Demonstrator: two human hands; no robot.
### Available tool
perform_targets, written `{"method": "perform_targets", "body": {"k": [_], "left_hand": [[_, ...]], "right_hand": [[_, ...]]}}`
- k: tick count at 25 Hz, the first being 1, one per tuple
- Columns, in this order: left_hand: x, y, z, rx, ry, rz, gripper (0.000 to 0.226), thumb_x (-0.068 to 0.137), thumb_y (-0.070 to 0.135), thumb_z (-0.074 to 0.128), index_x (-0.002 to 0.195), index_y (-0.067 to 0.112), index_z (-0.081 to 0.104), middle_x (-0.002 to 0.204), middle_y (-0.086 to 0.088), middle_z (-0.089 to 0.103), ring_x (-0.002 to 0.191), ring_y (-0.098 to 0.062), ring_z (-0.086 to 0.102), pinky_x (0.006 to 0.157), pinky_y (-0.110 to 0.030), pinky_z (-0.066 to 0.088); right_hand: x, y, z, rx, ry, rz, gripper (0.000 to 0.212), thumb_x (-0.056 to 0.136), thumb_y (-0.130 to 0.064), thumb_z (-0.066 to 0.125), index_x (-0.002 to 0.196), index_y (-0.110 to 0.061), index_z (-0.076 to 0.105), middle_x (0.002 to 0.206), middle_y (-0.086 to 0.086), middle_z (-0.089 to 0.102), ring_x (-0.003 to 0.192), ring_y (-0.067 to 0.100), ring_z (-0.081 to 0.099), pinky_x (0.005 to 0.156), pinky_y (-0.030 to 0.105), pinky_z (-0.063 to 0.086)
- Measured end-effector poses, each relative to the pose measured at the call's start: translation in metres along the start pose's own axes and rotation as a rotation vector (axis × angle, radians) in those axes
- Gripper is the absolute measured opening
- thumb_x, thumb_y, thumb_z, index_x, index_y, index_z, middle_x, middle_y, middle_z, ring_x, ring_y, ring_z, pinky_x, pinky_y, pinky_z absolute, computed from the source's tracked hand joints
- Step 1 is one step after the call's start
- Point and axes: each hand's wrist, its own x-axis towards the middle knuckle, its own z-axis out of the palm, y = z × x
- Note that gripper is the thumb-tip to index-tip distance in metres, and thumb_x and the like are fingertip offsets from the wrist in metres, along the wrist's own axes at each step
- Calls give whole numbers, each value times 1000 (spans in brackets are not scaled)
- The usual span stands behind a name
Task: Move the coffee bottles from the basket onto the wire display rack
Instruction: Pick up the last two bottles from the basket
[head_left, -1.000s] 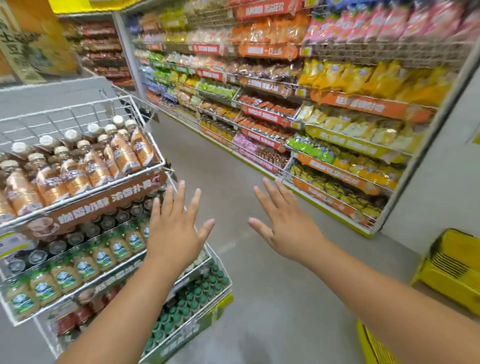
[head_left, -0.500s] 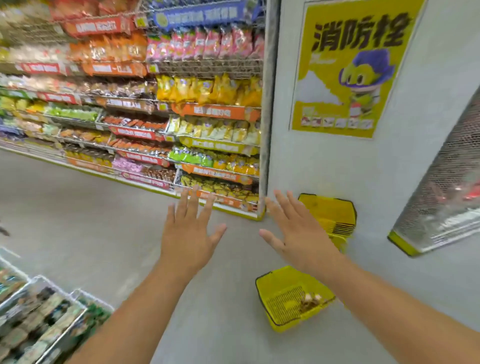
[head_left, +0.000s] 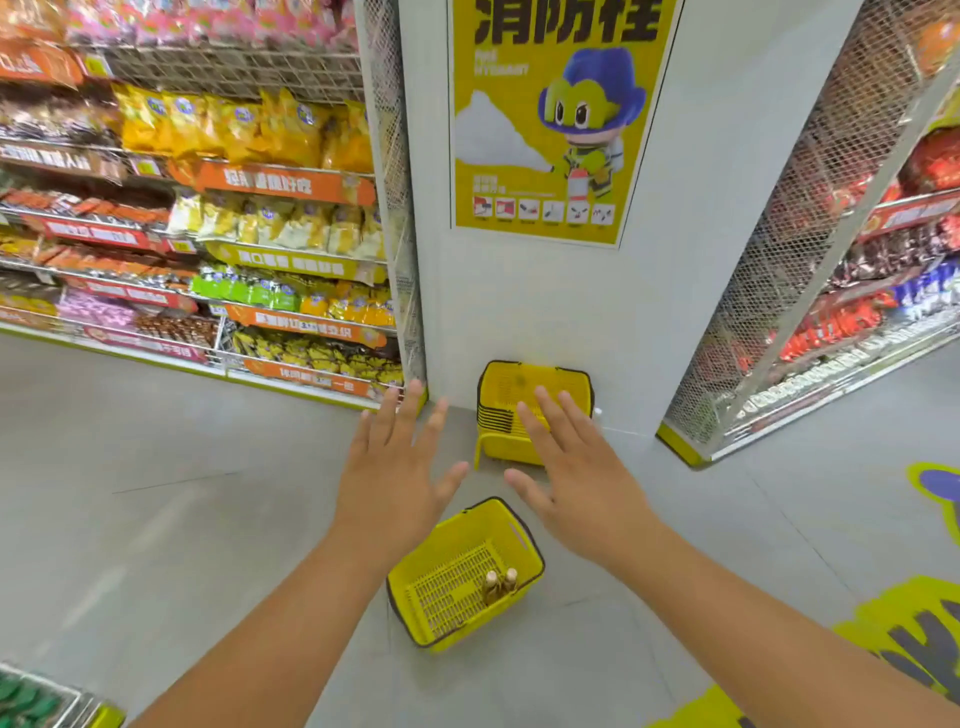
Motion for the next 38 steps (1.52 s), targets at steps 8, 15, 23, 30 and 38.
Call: {"method": "perform_targets", "body": {"k": [8,15,23,30,38], "left_hand": [[99,-1,141,-22,-139,-36,80,94,69,25,160,23,30,169,-13,17,155,-34,19,121,-56,24],[134,1,285,-90,-290,-88,78,95,68,32,158,22,35,168,-13,20,152,-36,26,119,-57,27],[99,4,551,-148,-414,-272,80,93,69,34,158,21,34,168,-12,21,154,-35,21,120,-57,25],[31,29,742,-155,-552,-345,84,90,73,30,159,25,29,170,-9,14,156,-32,13,122,-57,23],[-34,32,882,-219,-906,-392,105,71,86,7,161,33,-3,170,1,-13,157,-24,-13,126,-47,2]], "right_hand": [[97,85,109,55,-86,-20,77,98,-61,40,161,-16,32,170,9,21,158,31,17,122,52,32],[144,148,244,130,-252,-70,75,99,-56,42,157,-9,38,167,15,28,155,35,26,119,51,37],[127,224,519,236,-437,-132,78,98,-57,42,161,-11,29,168,11,26,156,31,24,123,42,30],[63,279,710,252,-630,-160,80,97,-58,34,163,-14,23,170,10,19,158,30,16,126,44,24],[33,307,829,351,-954,-105,83,103,-46,53,165,-22,4,173,-5,-1,159,16,-4,127,34,11]]}}
